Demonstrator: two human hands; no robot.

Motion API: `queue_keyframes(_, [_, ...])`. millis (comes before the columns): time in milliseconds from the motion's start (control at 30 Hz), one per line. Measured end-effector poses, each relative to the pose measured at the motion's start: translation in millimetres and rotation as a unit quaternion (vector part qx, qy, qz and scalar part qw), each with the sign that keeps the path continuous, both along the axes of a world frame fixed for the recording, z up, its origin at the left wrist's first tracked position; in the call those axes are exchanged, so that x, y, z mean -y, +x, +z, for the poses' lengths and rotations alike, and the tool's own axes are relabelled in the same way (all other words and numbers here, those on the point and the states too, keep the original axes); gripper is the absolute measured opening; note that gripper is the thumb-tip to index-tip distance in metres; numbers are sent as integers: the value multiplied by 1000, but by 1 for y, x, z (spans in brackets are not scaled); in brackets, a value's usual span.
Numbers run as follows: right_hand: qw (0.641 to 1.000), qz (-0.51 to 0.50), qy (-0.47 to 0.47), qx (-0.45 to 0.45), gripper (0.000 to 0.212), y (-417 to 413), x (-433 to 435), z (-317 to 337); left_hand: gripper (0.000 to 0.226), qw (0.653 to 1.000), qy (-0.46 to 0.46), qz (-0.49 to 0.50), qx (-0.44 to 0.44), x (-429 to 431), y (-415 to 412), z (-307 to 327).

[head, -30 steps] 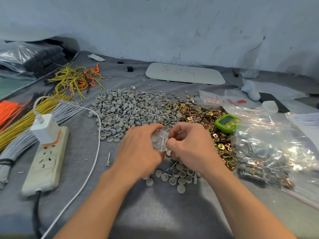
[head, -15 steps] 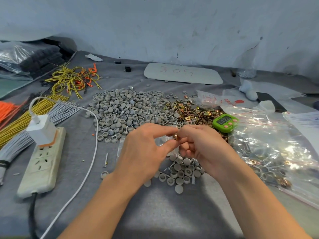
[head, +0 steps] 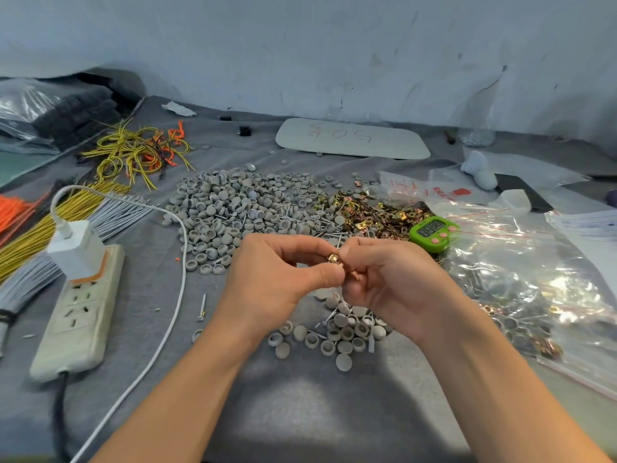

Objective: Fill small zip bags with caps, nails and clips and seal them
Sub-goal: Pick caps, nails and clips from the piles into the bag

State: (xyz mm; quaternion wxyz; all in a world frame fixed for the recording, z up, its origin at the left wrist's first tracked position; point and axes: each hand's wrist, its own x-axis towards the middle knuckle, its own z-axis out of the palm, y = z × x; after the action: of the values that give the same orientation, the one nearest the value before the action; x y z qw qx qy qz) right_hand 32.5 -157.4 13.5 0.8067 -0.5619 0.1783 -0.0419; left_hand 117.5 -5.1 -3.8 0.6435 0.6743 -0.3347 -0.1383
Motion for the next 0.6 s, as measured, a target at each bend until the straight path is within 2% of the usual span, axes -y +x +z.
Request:
queue_keyframes(167, [998,62,0,31,29,-2,3,-1,21,995,-61,-37,-76,-2,-4,4])
queue_keyframes(267, [996,67,-19,55,9,-4,1,-2,24,994,-63,-14,-90,-4,-1,6])
queue_keyframes(300, [995,68,-28,64,8,-5,1,-3,27,994,-62,-2,-92,-4,0,6])
queue_keyframes(367, [992,60,-80,72,17,-6,1,-5,30,993,-60,1,-97,-5,2,6])
queue_keyframes(467, [984,12,-154,86,17,-7,0,-6,30,993,-52,-9,-102,-5,3,5])
queue_keyframes(600, [973,-20,-208,94,15,-8,0,-7,28,994,-28,-18,-103,-6,4,5])
